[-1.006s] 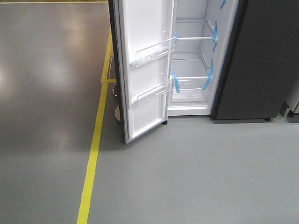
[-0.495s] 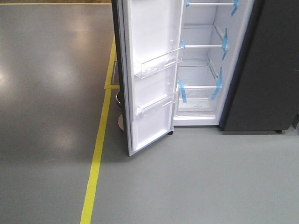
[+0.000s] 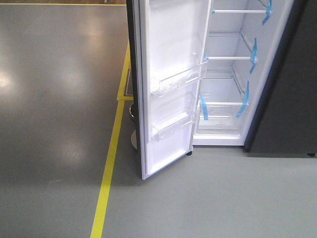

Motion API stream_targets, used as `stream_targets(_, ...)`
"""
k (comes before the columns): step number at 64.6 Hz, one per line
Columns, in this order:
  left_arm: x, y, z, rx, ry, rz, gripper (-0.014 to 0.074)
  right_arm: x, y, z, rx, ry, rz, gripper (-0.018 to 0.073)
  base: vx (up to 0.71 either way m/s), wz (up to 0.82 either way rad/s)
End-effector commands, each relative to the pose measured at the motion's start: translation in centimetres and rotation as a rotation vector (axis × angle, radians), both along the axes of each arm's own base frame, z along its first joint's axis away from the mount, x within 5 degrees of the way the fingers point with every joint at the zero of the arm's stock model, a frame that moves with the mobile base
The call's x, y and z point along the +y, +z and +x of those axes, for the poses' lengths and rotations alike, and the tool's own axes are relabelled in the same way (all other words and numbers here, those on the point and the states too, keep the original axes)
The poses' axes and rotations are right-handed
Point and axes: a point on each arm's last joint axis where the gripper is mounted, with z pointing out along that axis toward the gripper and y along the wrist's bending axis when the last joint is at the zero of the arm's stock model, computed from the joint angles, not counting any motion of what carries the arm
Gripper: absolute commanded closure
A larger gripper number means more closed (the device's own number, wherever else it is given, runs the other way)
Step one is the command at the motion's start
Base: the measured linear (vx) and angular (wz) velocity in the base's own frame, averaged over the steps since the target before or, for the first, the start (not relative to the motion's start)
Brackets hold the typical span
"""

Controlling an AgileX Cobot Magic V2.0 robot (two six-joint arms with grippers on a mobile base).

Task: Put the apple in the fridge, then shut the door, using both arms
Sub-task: 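Drive closer so the held apple faces the refrigerator shelves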

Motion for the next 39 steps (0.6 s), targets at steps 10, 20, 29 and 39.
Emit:
stream_targets(10,-0.18,-0.32,0.03,-0.051,-0.019,0.003,0.0602,-0.1,1.55,-0.56,-0.113,-0.002,0.004,0.0481,0.19,0.04)
stream_targets(20,-0.18,-0.32,0.03,-0.051,-0.019,0.003,0.0602,-0.1,1.55,-0.56,-0.113,-0.002,0.004,0.0481,0.18,0.01)
stream_targets(29,-0.18,-0.32,0.03,-0.051,-0.019,0.003,0.0602,-0.1,1.55,-0.56,-0.113,-0.002,0.004,0.0481,0.18,-0.01)
stream_targets(39,-0.18,-0.32,0.03,-0.051,-0.019,0.003,0.0602,-0.1,1.55,-0.56,-0.113,-0.002,0.004,0.0481,0.18,-0.03)
